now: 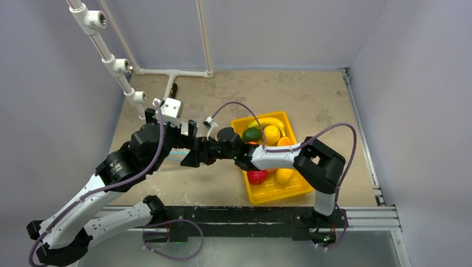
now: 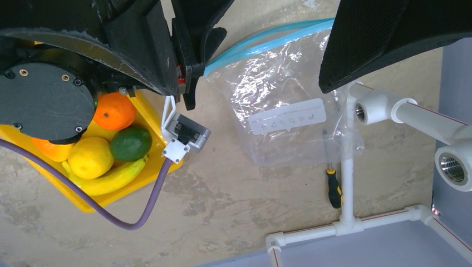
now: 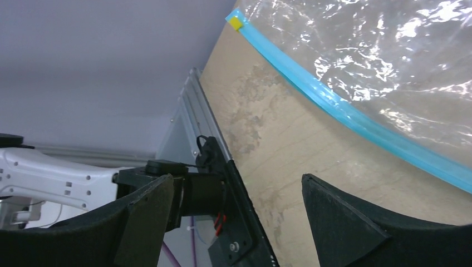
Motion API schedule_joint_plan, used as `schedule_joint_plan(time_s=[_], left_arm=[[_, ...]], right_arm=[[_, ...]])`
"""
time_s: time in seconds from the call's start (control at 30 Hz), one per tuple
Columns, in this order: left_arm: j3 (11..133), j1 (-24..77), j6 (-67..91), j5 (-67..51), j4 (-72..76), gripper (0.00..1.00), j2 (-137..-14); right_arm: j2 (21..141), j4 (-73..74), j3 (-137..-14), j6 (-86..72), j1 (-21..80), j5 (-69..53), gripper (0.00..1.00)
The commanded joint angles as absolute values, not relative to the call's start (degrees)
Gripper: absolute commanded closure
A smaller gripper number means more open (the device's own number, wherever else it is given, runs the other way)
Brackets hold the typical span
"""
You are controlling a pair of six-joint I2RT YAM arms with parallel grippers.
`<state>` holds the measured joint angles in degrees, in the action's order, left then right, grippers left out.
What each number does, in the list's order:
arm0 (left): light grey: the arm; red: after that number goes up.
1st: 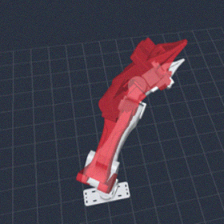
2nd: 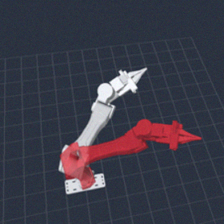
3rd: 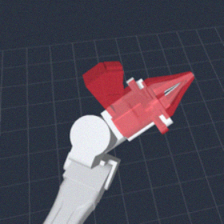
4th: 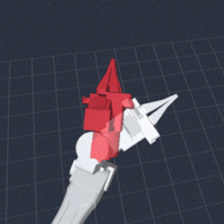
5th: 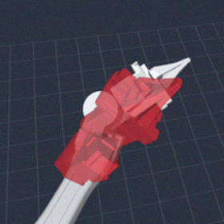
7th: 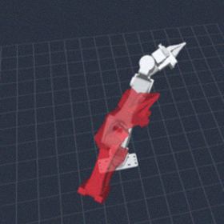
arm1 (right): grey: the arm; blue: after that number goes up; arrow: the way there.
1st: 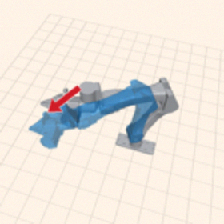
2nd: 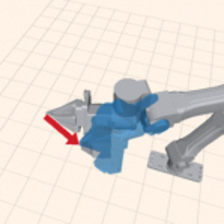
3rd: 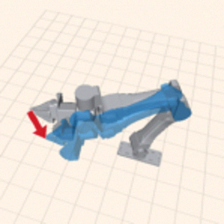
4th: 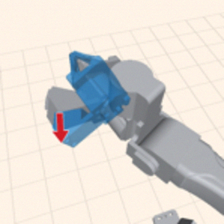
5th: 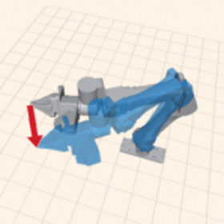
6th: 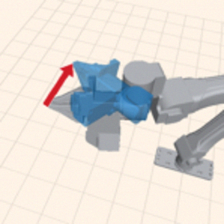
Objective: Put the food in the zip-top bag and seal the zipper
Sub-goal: Pick up the zipper food storage bag at the center of the board.
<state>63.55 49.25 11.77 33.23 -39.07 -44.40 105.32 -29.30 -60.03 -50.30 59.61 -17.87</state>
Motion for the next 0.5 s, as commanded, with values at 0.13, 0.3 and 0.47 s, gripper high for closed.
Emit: schedule_joint_plan(time_s=[0.13,0.3,0.47], left_arm=[[63.83,49.21,11.95,31.13,-38.23,0.04,-42.85],[64.18,49.13,11.8,30.43,-38.54,0.04,-42.09],[64.5,49.13,11.78,30.06,-39.63,0.04,-41.26]], right_arm=[[108.42,-37.68,-63.14,-59.65,61.34,-16.17,0.12],[110.32,-38.11,-64.57,-63.0,62.43,-12.54,0.12],[111.83,-41.51,-63.72,-67.16,62.51,-10.74,0.12]])
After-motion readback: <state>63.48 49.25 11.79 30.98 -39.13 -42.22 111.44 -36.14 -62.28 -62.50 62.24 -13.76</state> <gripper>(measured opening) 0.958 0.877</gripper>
